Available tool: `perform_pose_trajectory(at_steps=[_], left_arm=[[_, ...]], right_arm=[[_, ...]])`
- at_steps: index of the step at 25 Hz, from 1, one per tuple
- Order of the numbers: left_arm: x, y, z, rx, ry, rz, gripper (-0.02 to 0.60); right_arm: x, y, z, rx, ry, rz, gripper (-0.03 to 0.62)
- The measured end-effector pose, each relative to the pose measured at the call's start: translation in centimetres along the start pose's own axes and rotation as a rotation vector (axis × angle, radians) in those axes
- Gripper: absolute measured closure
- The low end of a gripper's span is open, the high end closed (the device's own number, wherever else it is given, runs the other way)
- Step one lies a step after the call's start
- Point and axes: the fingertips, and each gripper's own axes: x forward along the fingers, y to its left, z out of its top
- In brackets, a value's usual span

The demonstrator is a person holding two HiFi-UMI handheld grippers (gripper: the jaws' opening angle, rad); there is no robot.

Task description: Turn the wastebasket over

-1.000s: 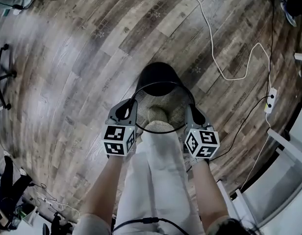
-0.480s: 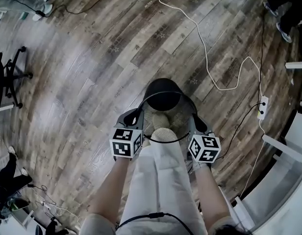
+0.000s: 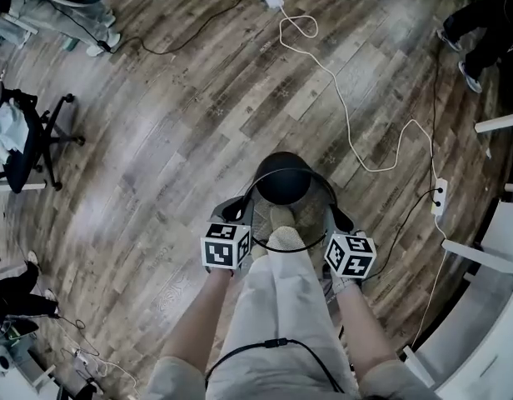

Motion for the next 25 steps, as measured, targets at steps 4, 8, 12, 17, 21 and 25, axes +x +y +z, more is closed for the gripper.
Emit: perform_pose_trajectory(at_steps=[4, 8, 12, 17, 21, 25], left_arm=[[-3.8, -1.5, 1.4, -0.007, -0.009, 0.011, 0.552], [-7.5, -3.0, 2.0, -0.012, -0.004, 0.008, 0.552], [-10.6, -4.1, 2.9, -0.019, -0.002, 0.002, 0.551], [-14.2, -5.8, 3.1, -0.026, -0.008, 0.006, 0.551], [-16.6, -6.7, 3.6, -0.025, -0.015, 0.000, 0.551], [-18.4, -8.6, 3.7, -0.030, -0.017, -0.005, 0.551]], right_arm=[[-3.3, 1.5, 1.8, -0.005, -0.010, 0.021, 0.574], [-7.0, 3.0, 2.8, -0.016, -0.008, 0.034, 0.572], [-10.1, 4.5, 3.8, -0.016, -0.005, 0.049, 0.568], [-13.7, 5.6, 4.3, -0.019, -0.012, 0.047, 0.569], [-16.1, 6.6, 5.2, -0.025, -0.024, 0.054, 0.568], [-18.6, 6.5, 5.2, -0.015, -0.029, 0.060, 0.568]])
